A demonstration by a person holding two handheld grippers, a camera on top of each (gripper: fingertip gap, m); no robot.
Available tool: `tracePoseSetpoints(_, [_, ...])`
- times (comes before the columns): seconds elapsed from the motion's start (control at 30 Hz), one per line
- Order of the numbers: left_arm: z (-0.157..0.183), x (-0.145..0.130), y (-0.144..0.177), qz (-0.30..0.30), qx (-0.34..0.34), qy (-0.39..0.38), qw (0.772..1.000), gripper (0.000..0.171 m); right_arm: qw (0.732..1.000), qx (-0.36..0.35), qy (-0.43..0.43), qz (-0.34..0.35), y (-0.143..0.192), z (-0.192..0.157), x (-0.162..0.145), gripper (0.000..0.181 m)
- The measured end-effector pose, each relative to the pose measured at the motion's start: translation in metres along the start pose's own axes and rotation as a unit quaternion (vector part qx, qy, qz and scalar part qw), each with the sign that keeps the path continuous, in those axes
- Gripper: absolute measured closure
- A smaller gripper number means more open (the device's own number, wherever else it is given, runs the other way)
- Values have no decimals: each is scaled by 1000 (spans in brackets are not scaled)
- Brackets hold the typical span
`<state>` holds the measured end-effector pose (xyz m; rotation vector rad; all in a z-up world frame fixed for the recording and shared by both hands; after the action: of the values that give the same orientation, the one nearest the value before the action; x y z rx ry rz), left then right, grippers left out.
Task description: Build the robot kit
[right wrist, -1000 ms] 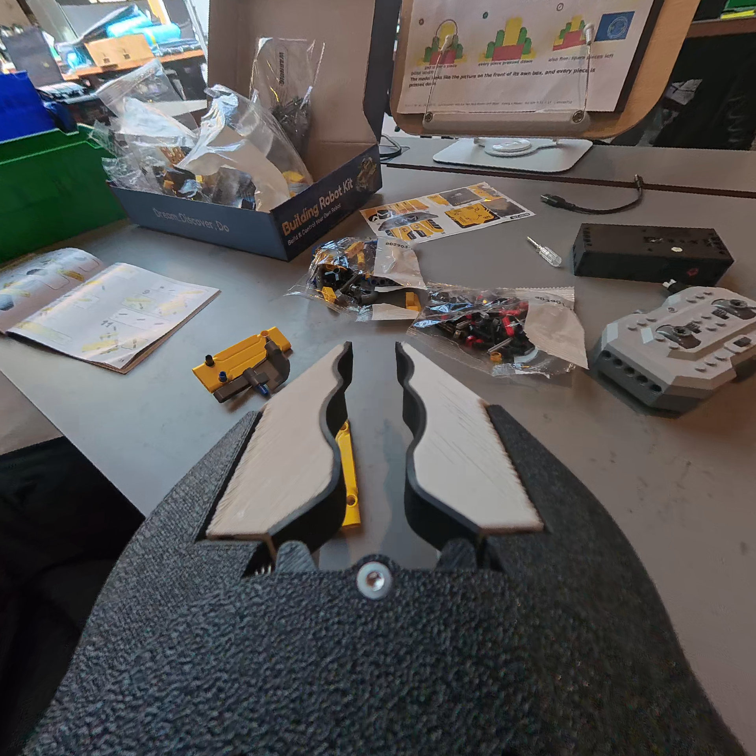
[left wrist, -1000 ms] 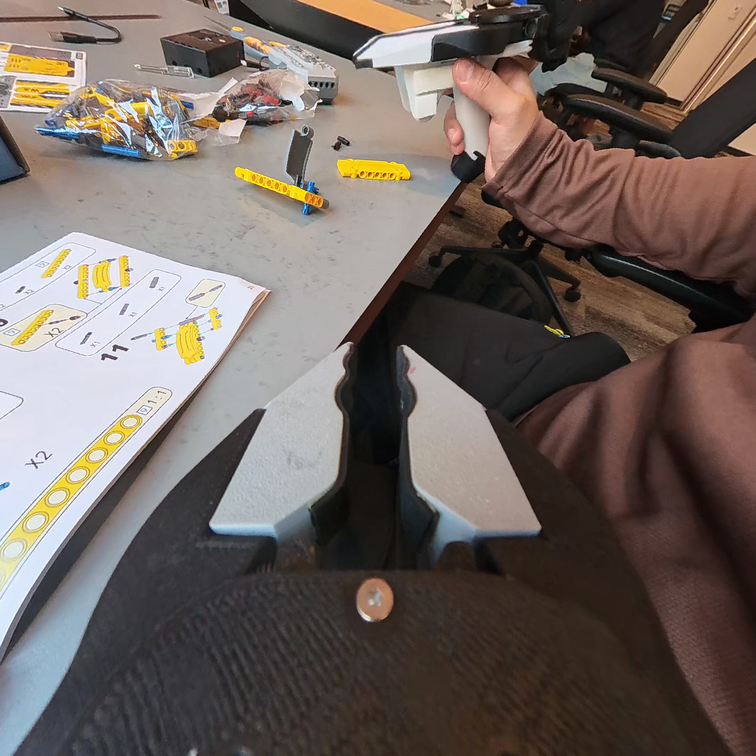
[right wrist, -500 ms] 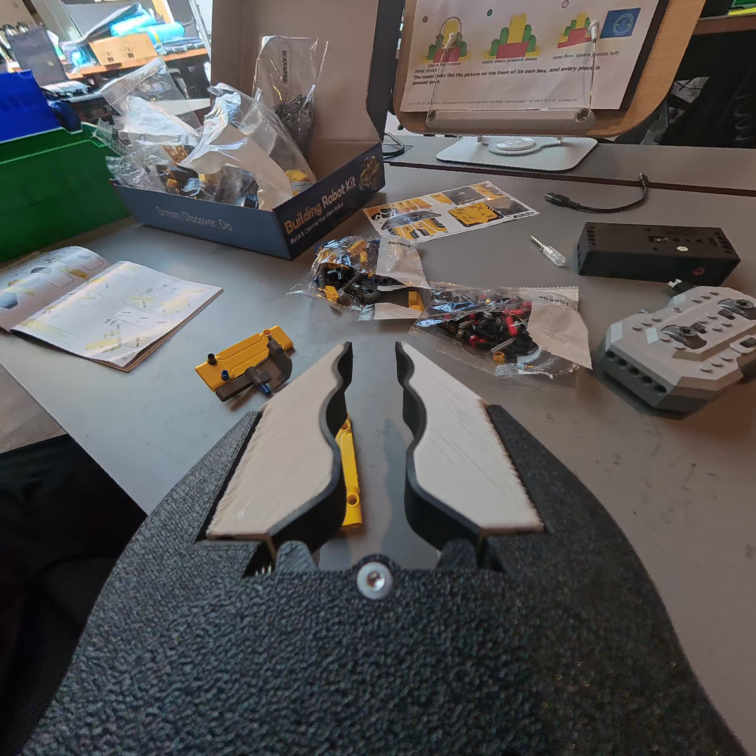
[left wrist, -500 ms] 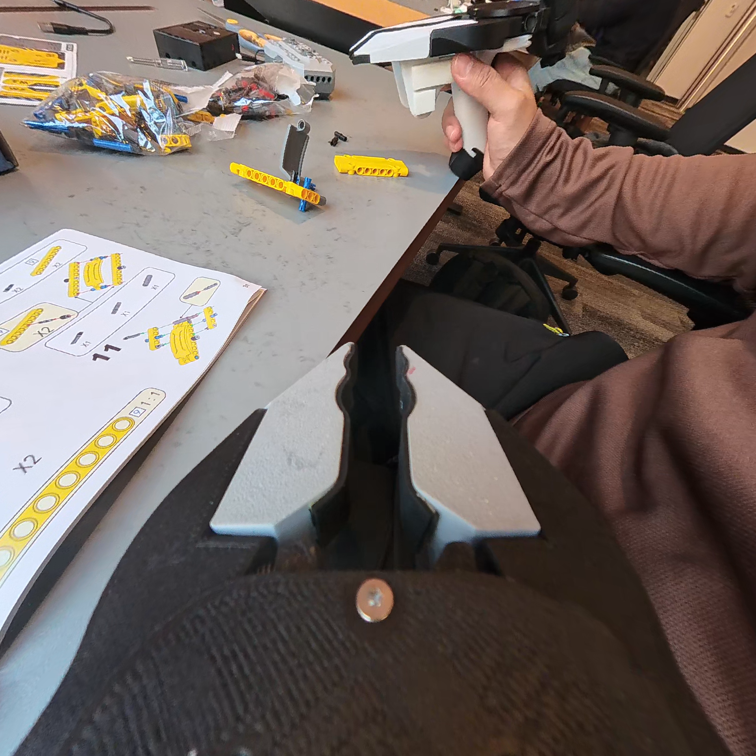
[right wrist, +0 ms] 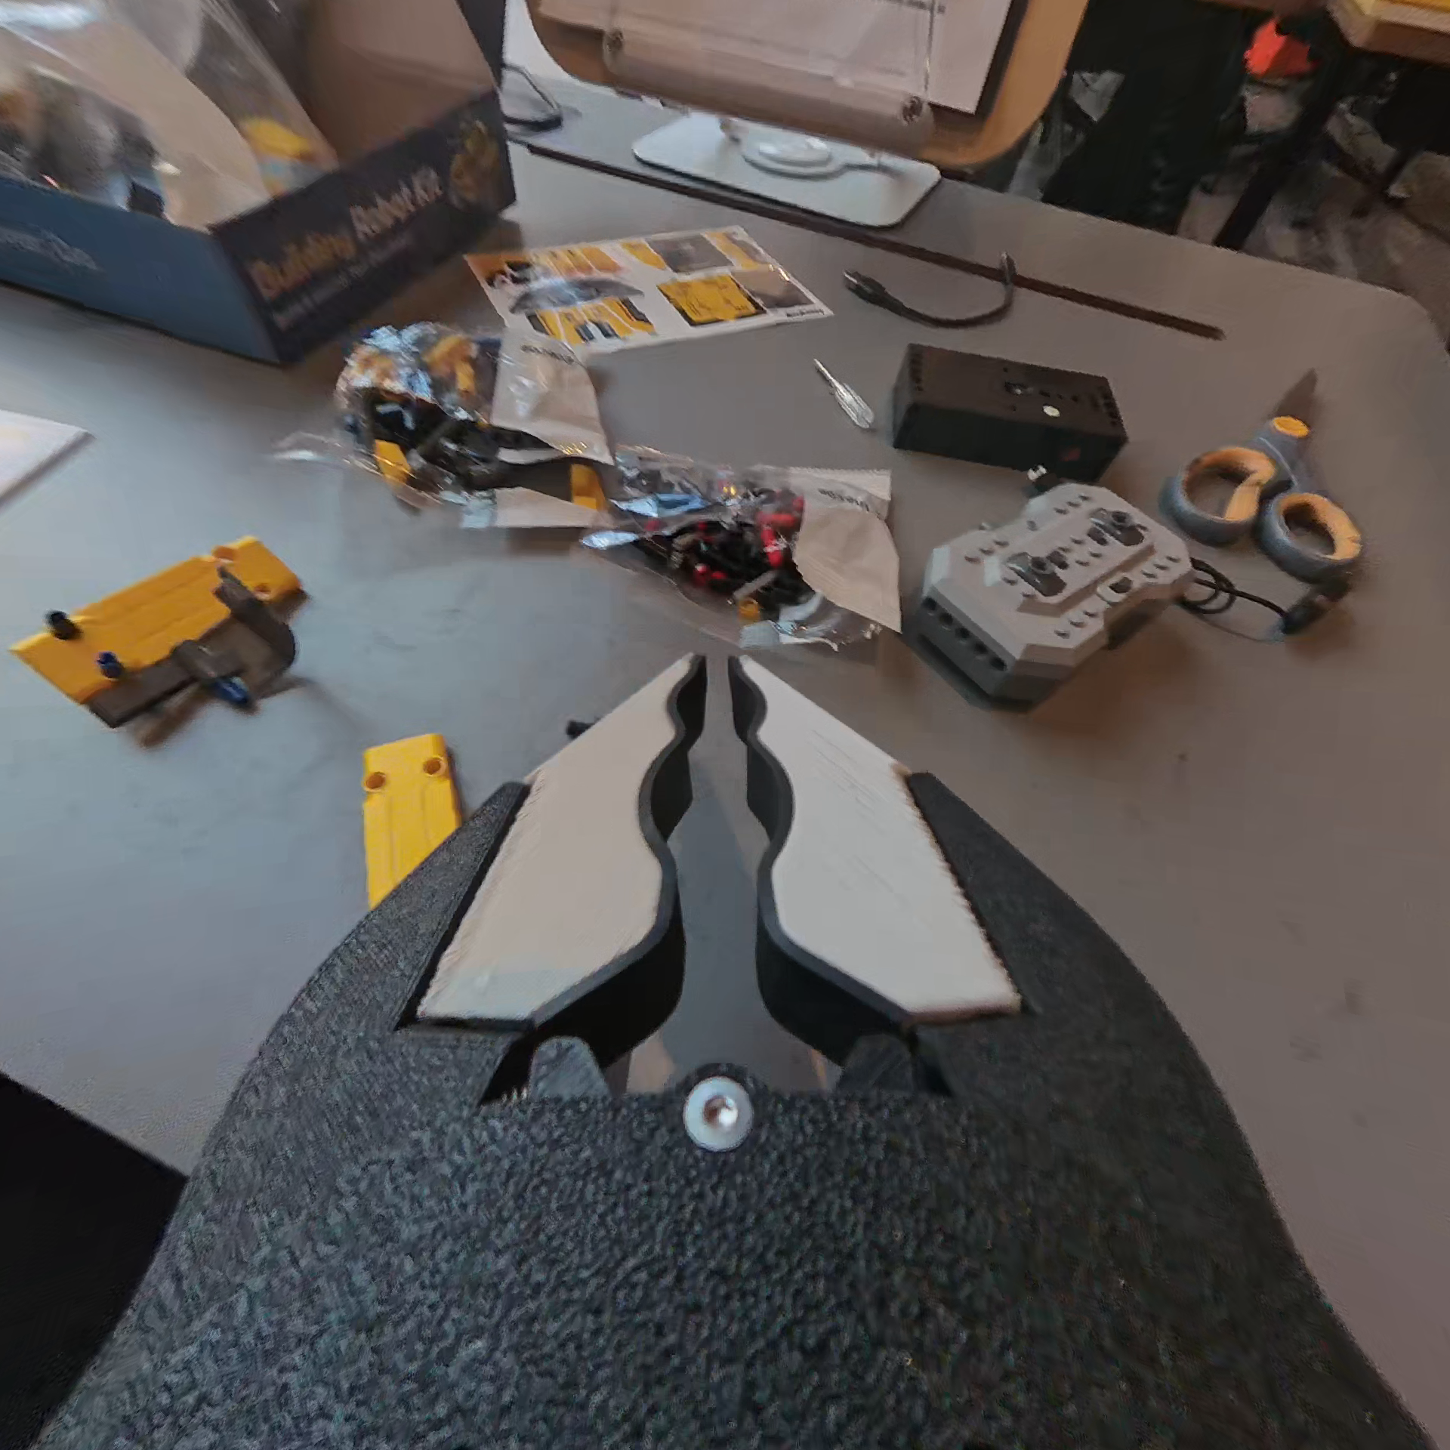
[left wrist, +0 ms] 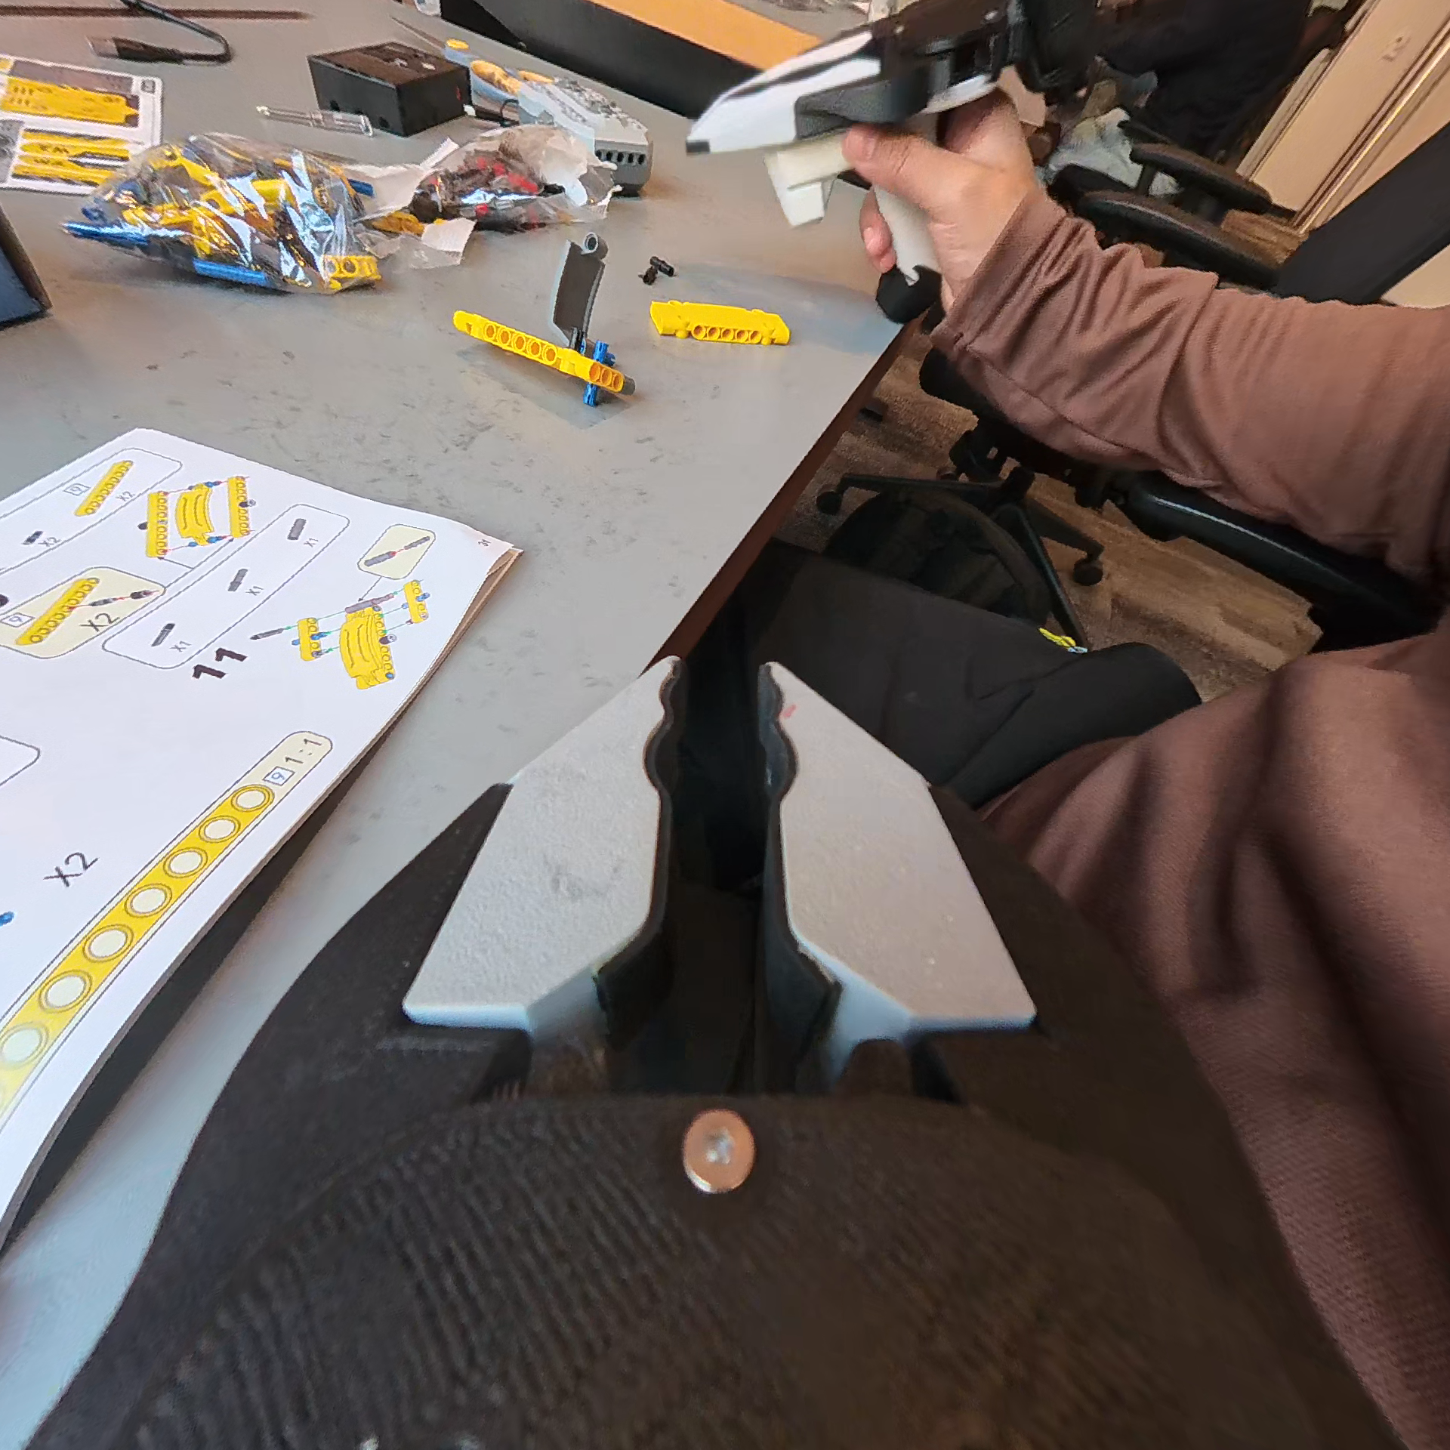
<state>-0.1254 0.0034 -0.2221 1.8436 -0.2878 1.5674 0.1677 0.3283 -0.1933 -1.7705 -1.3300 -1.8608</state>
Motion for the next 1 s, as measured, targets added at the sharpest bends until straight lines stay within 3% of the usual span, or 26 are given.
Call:
tracePoseSetpoints(0.13, [0, -1, -5, -4, -12, 8, 1000, 156, 997, -4, 16, -73, -10, 4, -8, 173])
tracePoseSetpoints(0.53, [-1, -2, -7, -9, -11, 11, 1000, 156, 985, 9, 33, -168, -29, -10, -16, 165])
tracePoseSetpoints(0.7, [0, -3, -7, -10, -13, 10, 1000, 156, 984, 22, 10, -175, -33, -8, -15, 169])
tracePoseSetpoints(0.77, [-1, -3, -6, -9, -14, 12, 1000, 156, 984, 23, 9, -176, -34, -7, -14, 181])
tracePoseSetpoints(1.0, [-1, -4, -6, -12, -12, 14, 1000, 156, 986, 14, 10, -164, -40, -4, -9, 181])
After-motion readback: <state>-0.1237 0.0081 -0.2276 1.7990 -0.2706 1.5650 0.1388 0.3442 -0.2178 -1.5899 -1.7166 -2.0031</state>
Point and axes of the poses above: each gripper's, where its closed fingertips meet, y back along the fingers, x out of its top, z = x × y across the jaws, the point moved 10 cm from there along y, back along the fingers, and after that the axes turned 15 degrees about -y, right-handed, at the moved point
